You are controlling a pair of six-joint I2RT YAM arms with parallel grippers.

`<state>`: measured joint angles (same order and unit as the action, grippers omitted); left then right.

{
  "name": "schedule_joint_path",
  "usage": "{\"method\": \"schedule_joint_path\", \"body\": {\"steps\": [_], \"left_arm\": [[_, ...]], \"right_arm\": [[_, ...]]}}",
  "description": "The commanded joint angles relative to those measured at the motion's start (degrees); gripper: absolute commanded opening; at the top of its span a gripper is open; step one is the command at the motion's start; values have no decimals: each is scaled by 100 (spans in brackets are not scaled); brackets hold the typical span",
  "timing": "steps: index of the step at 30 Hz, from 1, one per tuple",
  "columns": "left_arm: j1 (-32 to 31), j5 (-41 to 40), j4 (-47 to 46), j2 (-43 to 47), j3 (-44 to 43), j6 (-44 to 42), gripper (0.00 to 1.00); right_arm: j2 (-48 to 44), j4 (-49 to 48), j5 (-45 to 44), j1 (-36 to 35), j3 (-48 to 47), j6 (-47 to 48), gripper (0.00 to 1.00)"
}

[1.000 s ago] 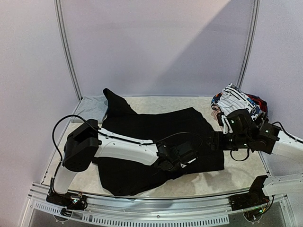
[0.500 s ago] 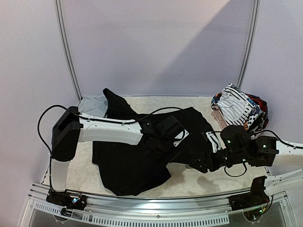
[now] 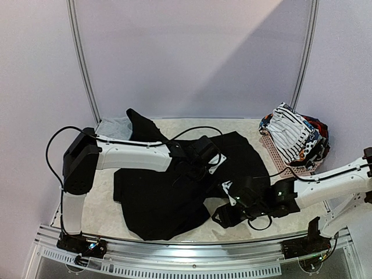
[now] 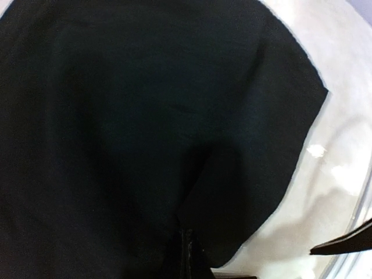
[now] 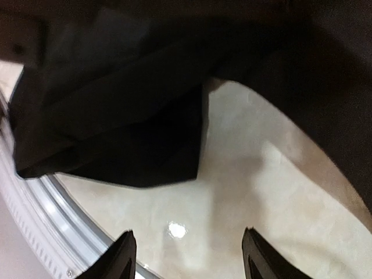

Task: Fold and stack the mixed laundry pile
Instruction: Adjust the flattened shirt at the center of the board, then pick up the flattened shirt from the center of the board.

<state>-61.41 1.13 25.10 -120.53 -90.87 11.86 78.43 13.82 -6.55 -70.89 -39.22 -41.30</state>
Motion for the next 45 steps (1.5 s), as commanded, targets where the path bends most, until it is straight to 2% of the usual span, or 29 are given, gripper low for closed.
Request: {"method": "schedule_joint_path", "body": {"steps": [1, 10, 18, 20, 23, 30, 32, 38, 45], "left_arm": [[165, 223, -112, 6, 173, 102, 0], [339, 633, -224, 8, 321, 196, 0], [460, 862, -302, -34, 412, 264, 0], [464, 886, -318, -48, 419, 273, 0], [465, 889, -331, -45, 430, 282, 0], [471, 1004, -388, -82, 397, 320, 0], [464, 1041, -405, -105, 387, 343, 0], [396, 941, -384, -84, 395, 448, 0], [38, 524, -129, -85, 230, 491, 0]], "right_arm": [[696, -307, -575, -56, -422, -5, 62], [1804, -680, -783, -53, -871, 163, 58], [2267, -1067, -842, -51, -915, 141, 55], [2349, -1093, -792, -55, -956, 140, 49], [2453, -1011, -725, -62, -1015, 131, 36], [2283, -1045, -262, -144, -1005, 240, 6], [2171, -1014, -165, -168, -971, 259, 0], [1506, -188, 97, -458, -1191, 372, 0], [751, 956, 92, -1282, -1940, 728, 0]]}}
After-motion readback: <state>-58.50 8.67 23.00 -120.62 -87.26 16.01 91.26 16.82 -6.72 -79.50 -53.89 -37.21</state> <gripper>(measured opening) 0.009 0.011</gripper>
